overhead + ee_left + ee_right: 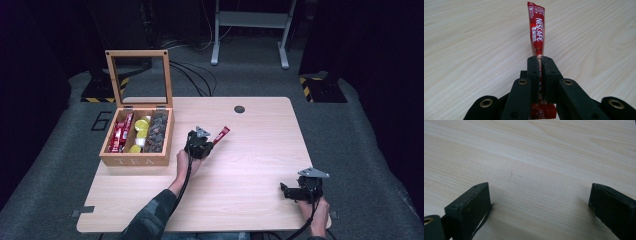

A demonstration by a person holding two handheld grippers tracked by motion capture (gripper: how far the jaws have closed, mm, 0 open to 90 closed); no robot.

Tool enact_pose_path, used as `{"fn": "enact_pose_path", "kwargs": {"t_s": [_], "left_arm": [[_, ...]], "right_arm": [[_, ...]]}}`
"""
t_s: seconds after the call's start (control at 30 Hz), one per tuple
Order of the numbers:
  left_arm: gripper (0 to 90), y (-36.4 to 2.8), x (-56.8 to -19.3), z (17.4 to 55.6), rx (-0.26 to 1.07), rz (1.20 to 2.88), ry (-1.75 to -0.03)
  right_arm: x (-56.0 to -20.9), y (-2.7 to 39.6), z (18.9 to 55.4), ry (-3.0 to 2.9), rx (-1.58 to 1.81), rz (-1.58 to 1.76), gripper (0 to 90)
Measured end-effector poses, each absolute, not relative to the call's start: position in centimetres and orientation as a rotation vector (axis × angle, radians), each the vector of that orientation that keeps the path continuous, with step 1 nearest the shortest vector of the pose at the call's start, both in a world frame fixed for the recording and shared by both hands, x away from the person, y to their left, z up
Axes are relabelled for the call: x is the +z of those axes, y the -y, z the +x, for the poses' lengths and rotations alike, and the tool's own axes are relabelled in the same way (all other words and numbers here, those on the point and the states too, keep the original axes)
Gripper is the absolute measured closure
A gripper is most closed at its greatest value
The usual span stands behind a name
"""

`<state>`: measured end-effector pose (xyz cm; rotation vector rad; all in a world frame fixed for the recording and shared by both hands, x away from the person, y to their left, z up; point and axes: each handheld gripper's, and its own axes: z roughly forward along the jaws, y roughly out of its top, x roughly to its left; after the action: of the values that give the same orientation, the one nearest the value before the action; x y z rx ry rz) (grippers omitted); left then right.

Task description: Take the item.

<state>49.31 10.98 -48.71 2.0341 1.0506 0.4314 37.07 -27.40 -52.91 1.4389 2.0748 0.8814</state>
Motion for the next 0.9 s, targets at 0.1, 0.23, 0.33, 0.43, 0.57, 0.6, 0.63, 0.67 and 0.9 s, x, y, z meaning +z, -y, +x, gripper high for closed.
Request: {"fn": "enact_pose_path", "kwargs": {"t_s": [0.1,0.23,0.33,0.43,0.57,0.6,0.63,0.67,0.9], "left_arm": [[85.2,-10.7,-49.0,49.4,0.419,2.04,-1.06],[85.2,-10.5,-49.5,49.7,0.418,2.064,-1.054],[85.2,-10.3,-49.8,49.8,0.413,2.054,-1.074],[85.2,-10.2,-50.1,50.0,0.409,2.062,-1.08],[85.1,-10.0,-50.3,50.1,0.406,2.069,-1.086],[85.1,-9.9,-50.4,50.1,0.404,2.072,-1.089],[85.1,-9.8,-50.5,50.2,0.404,2.074,-1.088],[85.1,-9.7,-50.6,50.2,0.401,2.074,-1.093],[84.9,-9.4,-51.0,50.5,0.398,2.096,-1.089]], "right_arm": [[-52.9,27.4,37.1,-2.076,0.88,1.436,3.3],[-52.9,27.3,37.0,-2.071,0.876,1.447,3.4],[-52.9,27.3,37.0,-2.071,0.876,1.441,3.3],[-52.9,27.3,37.0,-2.071,0.876,1.441,3.4],[-52.9,27.3,37.0,-2.07,0.875,1.44,3.4],[-52.9,27.3,37.0,-2.07,0.875,1.44,3.4],[-52.9,27.3,37.0,-2.07,0.875,1.44,3.4],[-52.9,27.3,37.0,-2.07,0.876,1.44,3.4],[-52.9,27.3,37.0,-2.067,0.878,1.439,3.4]]}}
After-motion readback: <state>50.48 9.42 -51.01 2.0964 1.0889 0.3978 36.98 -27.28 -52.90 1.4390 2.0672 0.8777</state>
